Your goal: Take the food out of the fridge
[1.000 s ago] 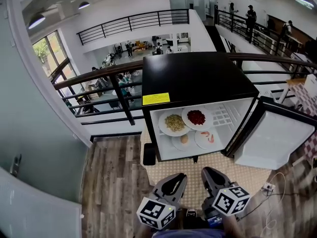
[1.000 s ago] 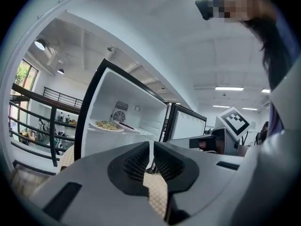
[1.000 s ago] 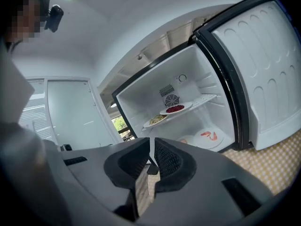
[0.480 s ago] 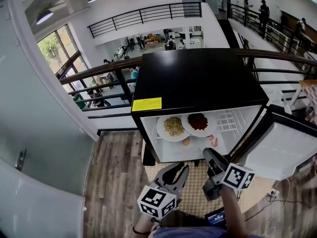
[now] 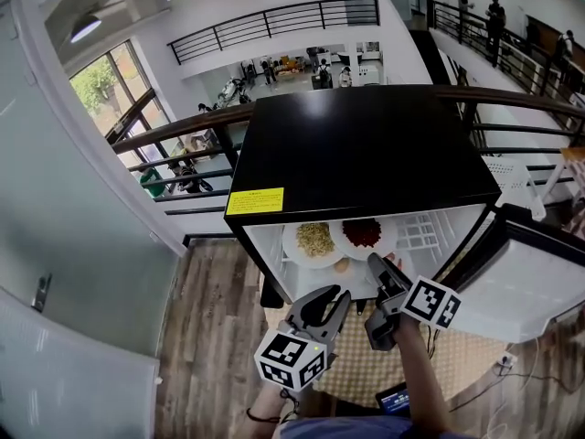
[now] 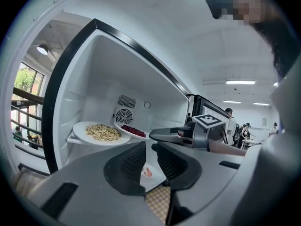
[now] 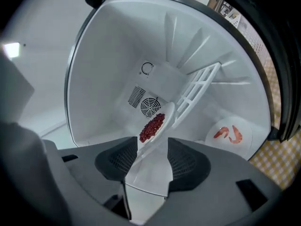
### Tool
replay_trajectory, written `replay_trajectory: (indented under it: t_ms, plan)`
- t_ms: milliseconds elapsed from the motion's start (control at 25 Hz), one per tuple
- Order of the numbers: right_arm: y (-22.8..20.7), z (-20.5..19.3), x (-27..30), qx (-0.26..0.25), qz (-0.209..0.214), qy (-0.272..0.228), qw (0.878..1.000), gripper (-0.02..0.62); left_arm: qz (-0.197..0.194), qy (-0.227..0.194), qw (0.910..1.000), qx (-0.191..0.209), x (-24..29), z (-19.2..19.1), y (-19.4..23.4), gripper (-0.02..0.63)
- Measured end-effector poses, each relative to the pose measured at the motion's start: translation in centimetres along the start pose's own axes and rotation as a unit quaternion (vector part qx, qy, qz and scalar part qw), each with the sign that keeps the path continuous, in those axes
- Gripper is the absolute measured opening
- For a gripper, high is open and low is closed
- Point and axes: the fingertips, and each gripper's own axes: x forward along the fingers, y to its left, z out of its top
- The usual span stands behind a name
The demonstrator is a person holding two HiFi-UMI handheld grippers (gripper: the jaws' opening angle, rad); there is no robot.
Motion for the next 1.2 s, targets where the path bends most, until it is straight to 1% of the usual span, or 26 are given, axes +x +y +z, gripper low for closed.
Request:
replay_trajectory:
  t_ms: [80,200,360,480,600,640,960,1080,1200]
  plan:
    - [-0.2,0.0,0.5,0.004,0.000,0.002,1.000,0.193,0.002,0.005,1.0000,0.004,0.0,-0.2,0.0,0.077]
    - [-0.2,0.0,1.1,0.031,0.015,0.005,0.999,0.192,0.005,0.014,0.9999,0.007,-0.1,-0.5,0.2,0.092]
    - [-0.4,0.0,1.4,0.048,0.021,0.010,0.999,0.191,0.012,0.017,0.9998,0.001,-0.1,-0.8,0.4,0.112]
    - [-0.6,0.1,1.1,0.054,0.018,0.011,0.998,0.168,0.009,0.019,0.9998,-0.003,-0.1,-0.9,0.3,0.132]
    - [-0.4,0.0,0.9,0.064,0.031,0.007,0.997,0.135,0.008,0.022,0.9997,-0.004,0.1,-1.1,0.1,0.140]
    - [-0.2,0.1,0.7,0.067,0.035,0.004,0.997,0.097,0.008,0.022,0.9997,-0.005,0.2,-1.1,0.1,0.144]
    - [-0.3,0.1,-0.5,0.109,0.053,0.003,0.993,0.076,-0.001,0.030,0.9993,-0.024,0.9,-1.7,-0.1,0.177]
    - [-0.5,0.0,-0.9,0.107,0.052,0.005,0.993,0.074,-0.006,0.032,0.9990,-0.032,0.9,-1.3,-0.3,0.202]
    - [-0.6,-0.1,-1.1,0.118,0.057,0.004,0.991,0.071,-0.017,0.037,0.9982,-0.045,1.4,-1.2,-0.1,0.227]
